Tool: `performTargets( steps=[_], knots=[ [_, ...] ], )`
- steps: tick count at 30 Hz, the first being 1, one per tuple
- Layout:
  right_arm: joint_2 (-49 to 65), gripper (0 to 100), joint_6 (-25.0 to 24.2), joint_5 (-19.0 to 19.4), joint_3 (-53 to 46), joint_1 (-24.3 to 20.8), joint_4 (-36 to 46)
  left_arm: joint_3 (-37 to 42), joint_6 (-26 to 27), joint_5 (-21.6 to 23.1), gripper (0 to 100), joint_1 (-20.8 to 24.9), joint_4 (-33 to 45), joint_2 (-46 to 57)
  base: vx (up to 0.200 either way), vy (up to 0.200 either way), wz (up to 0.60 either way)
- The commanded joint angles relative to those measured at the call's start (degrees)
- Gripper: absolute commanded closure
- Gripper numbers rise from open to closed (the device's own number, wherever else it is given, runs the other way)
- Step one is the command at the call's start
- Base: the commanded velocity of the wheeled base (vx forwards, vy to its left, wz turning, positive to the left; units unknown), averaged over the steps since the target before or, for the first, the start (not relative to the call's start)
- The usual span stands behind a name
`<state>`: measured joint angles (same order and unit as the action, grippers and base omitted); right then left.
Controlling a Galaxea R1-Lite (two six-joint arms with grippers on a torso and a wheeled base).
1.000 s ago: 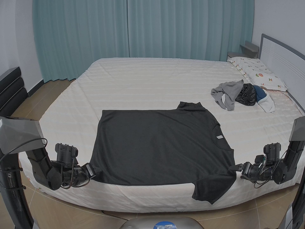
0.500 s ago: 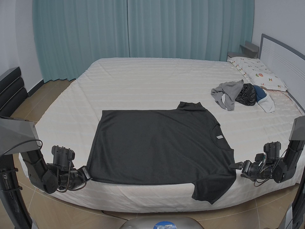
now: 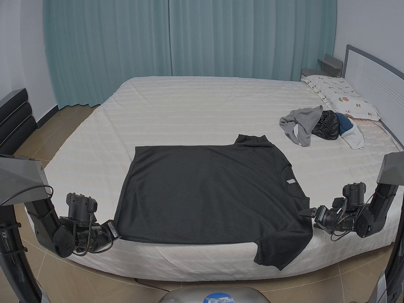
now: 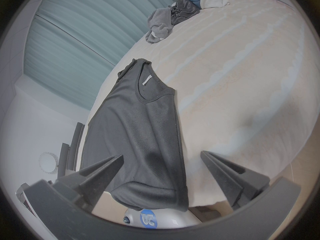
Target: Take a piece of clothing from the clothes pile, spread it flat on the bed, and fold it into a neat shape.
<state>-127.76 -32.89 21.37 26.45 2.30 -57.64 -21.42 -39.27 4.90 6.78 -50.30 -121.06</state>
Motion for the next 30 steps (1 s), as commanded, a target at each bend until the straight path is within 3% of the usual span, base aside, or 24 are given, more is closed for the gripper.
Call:
performTargets(
  steps=[1,6,12,17,23,24,30],
  knots=[
    [-3.46,100,-0.42,-0.98,2.73,-1.95,-0.11,0.06,-0.11,0.02,100,-0.01,-0.06,0.13,0.0,0.0,0.0],
    [-4.17,100,-0.51,-4.06,7.12,-1.95,0.16,0.06,-0.11,0.02,100,-0.36,-0.06,0.22,0.0,0.0,0.0],
    [-4.25,100,-0.42,-4.23,11.25,-1.86,0.33,-0.38,-0.28,0.02,100,-0.45,-0.06,0.22,0.0,0.0,0.0],
    [-6.36,100,-0.68,-4.14,15.47,-1.95,1.91,-1.34,-3.8,0.02,100,-0.45,-0.94,0.22,0.0,0.0,0.0],
    [-8.74,100,-3.23,-3.53,17.76,-2.13,1.3,-1.43,-4.15,0.02,100,-0.54,-1.47,-0.31,0.0,0.0,0.0],
    [-9.26,0,-3.32,-3.44,18.55,-1.95,1.12,-1.43,-4.24,0.02,100,-0.54,-1.47,-0.4,0.0,0.0,0.0],
    [-9.26,0,-6.57,-3.53,17.23,-1.6,-1.69,-1.52,-4.5,0.55,100,-1.5,-1.56,-1.89,0.0,0.0,0.0]
  ],
)
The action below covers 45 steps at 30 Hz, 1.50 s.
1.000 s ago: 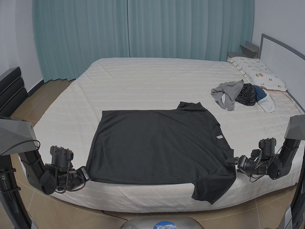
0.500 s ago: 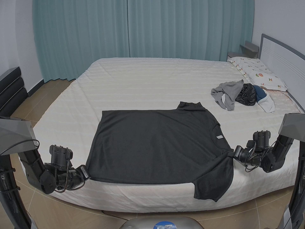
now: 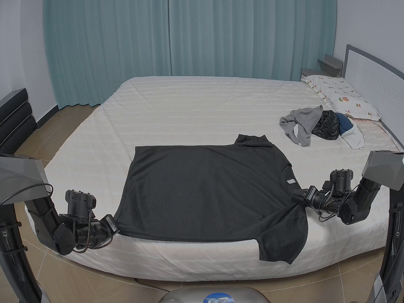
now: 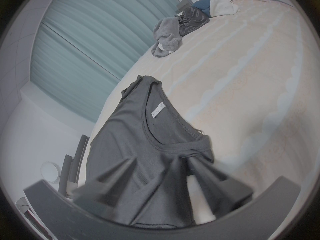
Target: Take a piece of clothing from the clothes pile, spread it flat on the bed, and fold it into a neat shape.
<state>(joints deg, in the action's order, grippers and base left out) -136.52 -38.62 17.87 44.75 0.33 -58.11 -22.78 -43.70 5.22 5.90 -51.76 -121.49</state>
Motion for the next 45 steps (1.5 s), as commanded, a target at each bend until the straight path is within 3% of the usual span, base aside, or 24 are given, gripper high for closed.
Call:
performTargets(
  steps=[1,5,7,9,11,16,38,39,45],
  knots=[
    [0.38,0,-0.84,0.06,-2.74,0.9,-2.36,-0.42,-0.15,0.32,100,-0.71,-0.45,-1.91,0.0,0.0,0.0],
    [4.42,0,-0.4,1.99,-8.72,2.57,-4.99,-0.68,-1.21,0.67,100,-0.8,-0.8,-2.17,0.0,0.0,0.0],
    [7.06,0,-0.05,5.16,-12.58,2.83,-5.43,-0.86,-2.35,0.93,100,-0.8,-0.8,-1.91,0.0,0.0,0.0],
    [8.73,0,2.06,9.11,-16.71,2.57,-5.43,-0.86,-2.97,1.2,100,-0.8,-0.8,-1.91,0.0,0.0,0.0],
    [8.47,0,5.13,10.08,-18.38,2.22,-5.43,-0.77,-3.05,1.37,100,-0.8,-0.8,-1.82,0.0,0.0,0.0],
    [7.32,0,7.86,10.34,-19.35,1.6,-4.64,-0.68,-3.14,1.37,100,-0.8,-0.8,-1.82,0.0,0.0,0.0],
    [6.0,0,8.03,10.61,-20.23,-1.82,-3.5,-0.77,-3.14,1.37,100,-0.8,-0.8,-1.82,0.0,0.0,0.0],
    [6.0,100,8.12,10.52,-20.41,-1.82,-3.5,-0.77,-3.14,1.37,100,-0.8,-0.8,-1.82,0.0,0.0,0.0],
    [7.24,100,11.55,10.17,-21.81,-1.03,-3.5,-0.77,-3.14,1.37,100,-0.8,-0.8,-1.82,0.0,0.0,0.0]
  ],
)
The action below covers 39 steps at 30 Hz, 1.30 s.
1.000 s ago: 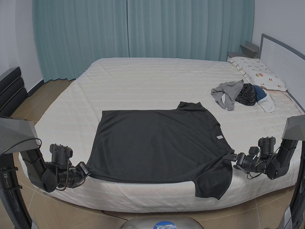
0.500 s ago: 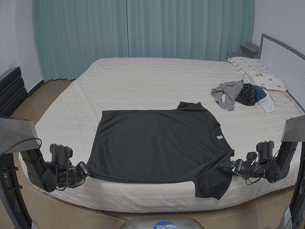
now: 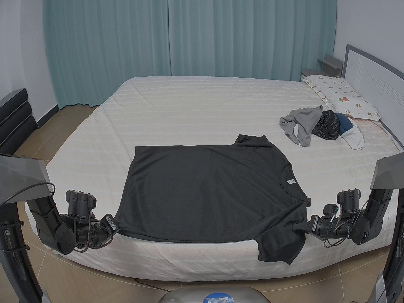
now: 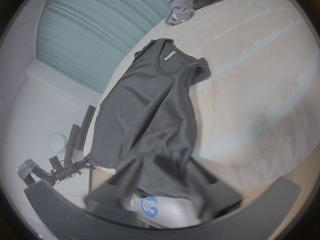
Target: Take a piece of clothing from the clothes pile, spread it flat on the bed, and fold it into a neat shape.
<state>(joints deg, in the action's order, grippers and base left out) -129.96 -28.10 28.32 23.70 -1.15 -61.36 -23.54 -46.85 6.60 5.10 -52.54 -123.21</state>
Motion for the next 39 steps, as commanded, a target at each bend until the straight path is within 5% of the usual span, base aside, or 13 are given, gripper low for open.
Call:
performTargets(
  steps=[1,24,39],
  knots=[
    [0.59,100,1.56,-0.46,-0.85,0.44,-0.26,-0.01,0.0,0.0,100,0.0,-0.11,-0.1,0.0,0.0,0.0],
    [11.22,100,3.49,-0.11,-7.26,3.52,6.34,0.86,0.88,-0.62,100,-0.35,-0.11,1.75,0.0,0.0,0.0],
    [15.0,100,6.48,-0.11,-13.06,3.96,6.69,6.14,11.25,-1.23,100,-1.14,0.07,4.38,0.0,0.0,0.0]
  ],
)
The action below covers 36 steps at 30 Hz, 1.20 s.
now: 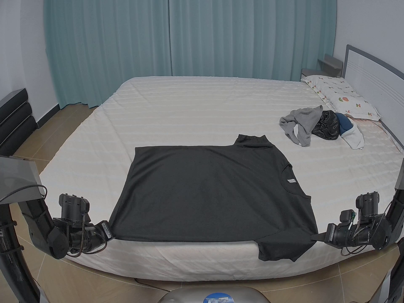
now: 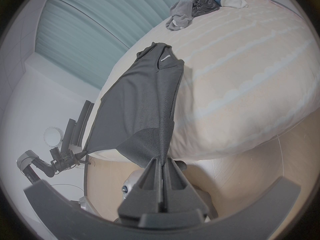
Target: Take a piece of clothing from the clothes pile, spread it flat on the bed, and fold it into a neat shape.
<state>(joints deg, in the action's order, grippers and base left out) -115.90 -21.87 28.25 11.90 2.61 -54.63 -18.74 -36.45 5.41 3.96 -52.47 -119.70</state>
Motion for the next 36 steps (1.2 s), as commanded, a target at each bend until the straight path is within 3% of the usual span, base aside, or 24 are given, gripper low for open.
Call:
performTargets(
  steps=[1,14,18,24,36],
  knots=[
    [1.11,100,0.51,-0.03,-1.88,0.2,-0.04,1.6,1.03,-0.05,100,-0.01,0.0,0.87,0.0,0.0,0.0],
    [1.11,100,4.29,-0.3,-4.95,1.96,-0.57,5.03,4.9,-0.14,100,0.43,0.52,3.16,0.0,0.0,0.0],
    [1.29,100,5.87,-0.3,-5.66,2.75,-0.57,6.43,9.56,-1.81,100,0.43,2.55,4.3,0.0,0.0,0.0],
    [2.87,100,7.02,-0.3,-7.68,2.75,-0.57,7.05,10.35,-2.42,100,0.61,4.3,5.44,0.0,0.0,0.0],
    [6.65,100,8.95,-0.56,-11.9,3.02,-0.04,7.22,15.36,-2.6,100,0.61,16.61,13.0,0.0,0.0,0.0]
  ],
)
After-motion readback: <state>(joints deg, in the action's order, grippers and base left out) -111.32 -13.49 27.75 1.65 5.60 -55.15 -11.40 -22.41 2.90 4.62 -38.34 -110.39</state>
